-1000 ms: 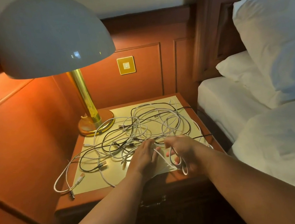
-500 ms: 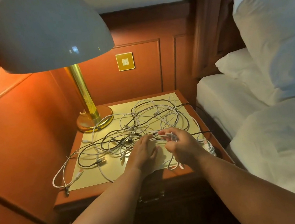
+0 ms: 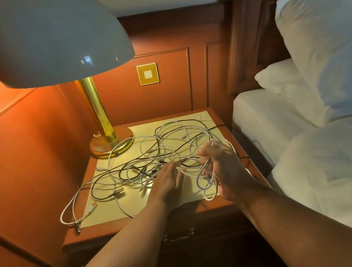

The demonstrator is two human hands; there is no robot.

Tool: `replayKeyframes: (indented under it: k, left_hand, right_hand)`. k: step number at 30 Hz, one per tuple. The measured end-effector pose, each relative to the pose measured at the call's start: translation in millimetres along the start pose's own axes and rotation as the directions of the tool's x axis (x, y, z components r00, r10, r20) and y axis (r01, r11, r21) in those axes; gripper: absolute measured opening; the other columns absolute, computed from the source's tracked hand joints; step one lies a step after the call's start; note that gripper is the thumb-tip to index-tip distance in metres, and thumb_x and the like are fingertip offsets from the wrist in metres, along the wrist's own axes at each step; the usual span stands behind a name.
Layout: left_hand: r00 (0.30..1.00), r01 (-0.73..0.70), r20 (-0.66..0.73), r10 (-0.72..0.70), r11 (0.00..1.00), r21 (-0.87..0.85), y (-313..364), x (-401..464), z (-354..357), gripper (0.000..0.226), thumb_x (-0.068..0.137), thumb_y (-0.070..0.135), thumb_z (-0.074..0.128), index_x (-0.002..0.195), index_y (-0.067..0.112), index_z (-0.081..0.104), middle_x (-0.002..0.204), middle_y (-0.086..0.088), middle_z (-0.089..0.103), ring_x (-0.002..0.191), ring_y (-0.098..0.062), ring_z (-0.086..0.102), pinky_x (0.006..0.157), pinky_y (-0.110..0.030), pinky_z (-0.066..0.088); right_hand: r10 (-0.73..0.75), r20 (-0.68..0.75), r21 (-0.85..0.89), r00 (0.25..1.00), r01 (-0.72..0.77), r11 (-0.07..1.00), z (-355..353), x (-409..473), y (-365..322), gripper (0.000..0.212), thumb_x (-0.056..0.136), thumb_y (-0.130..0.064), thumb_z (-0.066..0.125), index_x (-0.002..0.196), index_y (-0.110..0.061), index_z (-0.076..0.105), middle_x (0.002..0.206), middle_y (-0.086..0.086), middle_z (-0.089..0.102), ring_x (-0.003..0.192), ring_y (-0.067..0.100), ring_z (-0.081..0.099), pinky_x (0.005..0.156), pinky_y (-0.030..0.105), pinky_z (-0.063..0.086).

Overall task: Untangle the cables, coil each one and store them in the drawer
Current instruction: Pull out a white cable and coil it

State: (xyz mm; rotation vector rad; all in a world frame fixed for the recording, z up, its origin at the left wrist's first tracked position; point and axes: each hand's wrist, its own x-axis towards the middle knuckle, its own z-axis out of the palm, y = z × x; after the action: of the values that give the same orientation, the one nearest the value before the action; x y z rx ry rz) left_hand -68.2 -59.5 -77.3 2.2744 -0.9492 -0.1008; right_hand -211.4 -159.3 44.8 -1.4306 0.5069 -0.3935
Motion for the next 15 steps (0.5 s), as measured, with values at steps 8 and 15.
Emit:
replayKeyframes:
  k: [8,15]
  left_hand:
    - [0.999,-0.053,0.009,0.052,0.995,0.09,4.3,-1.0,-2.0,0.048,0.1,0.048,0.045,0.138,0.019,0.05,0.144,0.002,0.045,0.129,-0.019,0.044,0.105,-0.035,0.04]
    - [0.996,-0.08,-0.024,0.085,0.984,0.158,5.4,-1.6,-0.3,0.053,0.1,0.048,0.047,0.143,0.017,0.047,0.148,0.001,0.043,0.134,-0.018,0.041,0.111,-0.034,0.034]
  right_hand:
    - [0.301,0.116,-0.578,0.947,-0.182,0.796,8.8,-0.4,-1.0,0.018,0.091,-0.025,0.056,0.096,-0.008,0.059,0.092,0.011,0.056,0.079,0.021,0.05,0.066,0.035,0.043]
    - [0.238,0.023,-0.821,0.971,-0.118,0.559,9.2,11.4,9.1,0.033,0.092,-0.034,0.055,0.12,-0.015,0.052,0.103,0.006,0.059,0.084,0.019,0.053,0.062,0.03,0.039]
